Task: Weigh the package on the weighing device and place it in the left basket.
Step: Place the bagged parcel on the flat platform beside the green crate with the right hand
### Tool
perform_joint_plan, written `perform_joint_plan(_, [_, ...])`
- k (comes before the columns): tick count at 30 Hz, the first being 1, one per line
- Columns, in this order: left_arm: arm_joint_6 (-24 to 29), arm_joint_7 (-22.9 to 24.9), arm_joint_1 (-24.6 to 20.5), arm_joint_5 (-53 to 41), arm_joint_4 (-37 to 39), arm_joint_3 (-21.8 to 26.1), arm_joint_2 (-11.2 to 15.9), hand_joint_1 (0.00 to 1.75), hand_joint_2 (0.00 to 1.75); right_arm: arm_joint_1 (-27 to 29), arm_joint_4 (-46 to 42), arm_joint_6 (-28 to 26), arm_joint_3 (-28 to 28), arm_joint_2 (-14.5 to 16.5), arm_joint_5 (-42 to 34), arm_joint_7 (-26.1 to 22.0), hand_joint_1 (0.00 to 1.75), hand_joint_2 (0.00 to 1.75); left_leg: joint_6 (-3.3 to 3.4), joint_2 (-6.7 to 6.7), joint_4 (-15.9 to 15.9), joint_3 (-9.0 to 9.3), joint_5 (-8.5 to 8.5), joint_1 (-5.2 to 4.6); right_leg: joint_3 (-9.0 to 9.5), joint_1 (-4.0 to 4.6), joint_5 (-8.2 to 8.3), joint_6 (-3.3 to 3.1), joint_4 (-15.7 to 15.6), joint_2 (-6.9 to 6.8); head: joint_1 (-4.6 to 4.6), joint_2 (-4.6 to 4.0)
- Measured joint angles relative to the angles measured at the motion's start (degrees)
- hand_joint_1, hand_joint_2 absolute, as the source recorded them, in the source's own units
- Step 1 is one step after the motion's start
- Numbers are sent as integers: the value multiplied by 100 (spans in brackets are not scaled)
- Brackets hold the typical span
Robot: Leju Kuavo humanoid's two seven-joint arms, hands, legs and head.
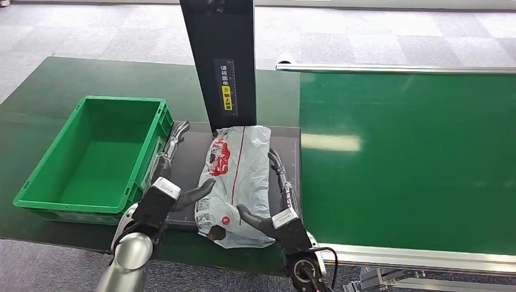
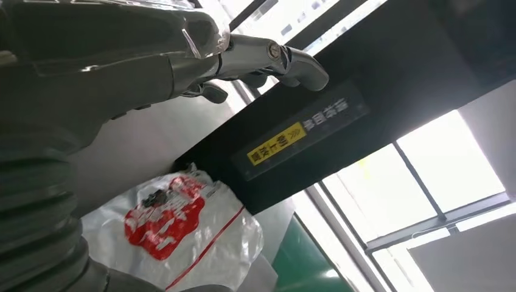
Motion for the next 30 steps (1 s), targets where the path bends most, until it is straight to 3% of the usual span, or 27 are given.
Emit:
perform_joint_plan(4, [364,-6,-346,-94,251,-190,104,0,175,67,-33,-251,-89,-59,-261,-92,0,175,-3,2,-1,2,3,1,4,1,0,0,0,0,-1,0])
perform_joint_plan(12, [891,479,-453,-1300,909,-702,160,0,175,296,-24,-304,-170,-96,-340,-150,0,175,-3,1,0,-7,2,0,-5,0,0,0,0,0,0,0])
perform_joint_plan(20, [1596,1181,-1048,-2761,2791,-1170,28,0,175,111,-262,-386,-188,-107,-347,-170,0,175,-4,1,0,-2,10,0,0,0,6,-2,0,0,0,0])
perform_joint_plan(24, [1663,1225,-1299,-2871,3458,-1279,-73,0,175,61,-380,-406,-203,-116,-347,-153,0,175,-4,1,0,-3,10,0,-1,0,7,-3,0,0,0,0])
perform_joint_plan(30, [1677,1227,-1468,-2876,3869,-1338,-128,0,175,55,-433,-406,-221,-119,-347,-153,0,175,-4,1,0,-7,9,0,-4,0,7,-4,0,0,0,0])
